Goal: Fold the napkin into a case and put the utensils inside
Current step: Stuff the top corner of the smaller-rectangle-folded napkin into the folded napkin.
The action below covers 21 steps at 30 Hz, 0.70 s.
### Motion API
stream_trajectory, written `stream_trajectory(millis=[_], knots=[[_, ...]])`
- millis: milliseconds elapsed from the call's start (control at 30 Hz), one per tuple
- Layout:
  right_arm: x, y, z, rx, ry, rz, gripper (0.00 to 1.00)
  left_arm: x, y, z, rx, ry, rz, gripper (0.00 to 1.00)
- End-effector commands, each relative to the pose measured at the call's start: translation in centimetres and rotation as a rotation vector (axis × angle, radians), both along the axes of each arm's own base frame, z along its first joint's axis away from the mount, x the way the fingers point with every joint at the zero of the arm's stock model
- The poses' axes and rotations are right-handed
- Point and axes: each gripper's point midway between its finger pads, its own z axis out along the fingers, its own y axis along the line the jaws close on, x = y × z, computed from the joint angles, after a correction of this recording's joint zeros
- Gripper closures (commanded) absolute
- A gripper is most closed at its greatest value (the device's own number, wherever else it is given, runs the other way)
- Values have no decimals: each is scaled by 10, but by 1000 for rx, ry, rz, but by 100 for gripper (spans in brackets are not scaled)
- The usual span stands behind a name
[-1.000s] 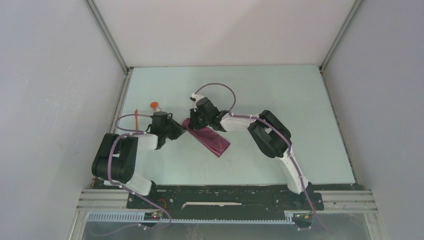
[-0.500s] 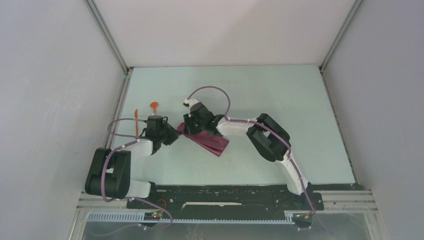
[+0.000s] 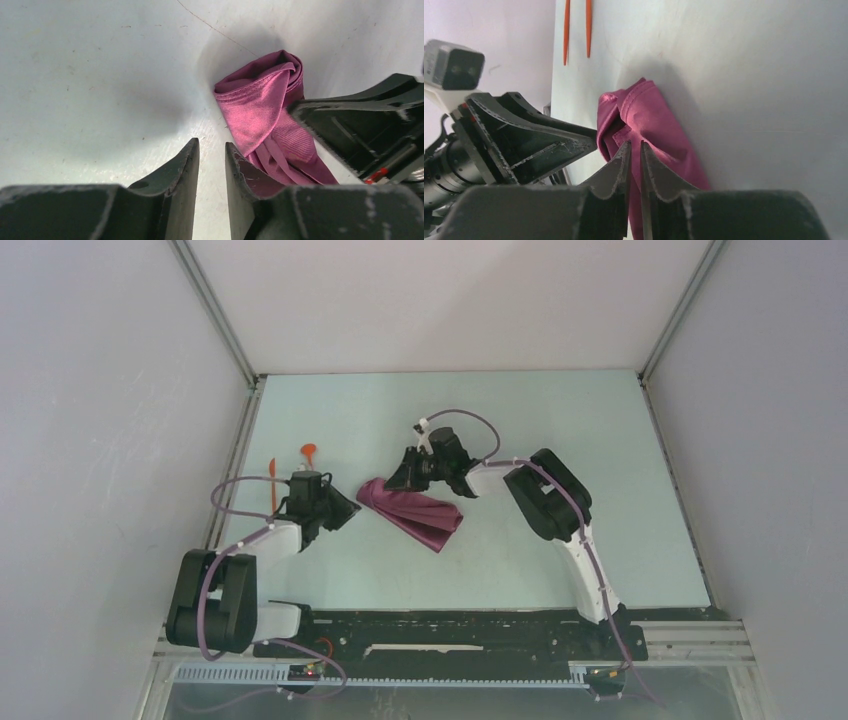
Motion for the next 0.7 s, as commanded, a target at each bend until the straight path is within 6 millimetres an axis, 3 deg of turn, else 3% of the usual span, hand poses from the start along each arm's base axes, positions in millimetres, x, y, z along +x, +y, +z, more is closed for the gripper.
stream_trajectory(millis=[0, 433, 667], knots=[[-16, 22, 10, 77, 30, 70, 82, 11, -2, 11, 2, -33, -31, 68], [-38, 50, -11, 57, 63, 118, 87, 24, -7, -11, -4, 18, -51, 68], [-28, 63, -25, 13, 56, 73, 91, 23, -9, -20, 10, 35, -54, 66]])
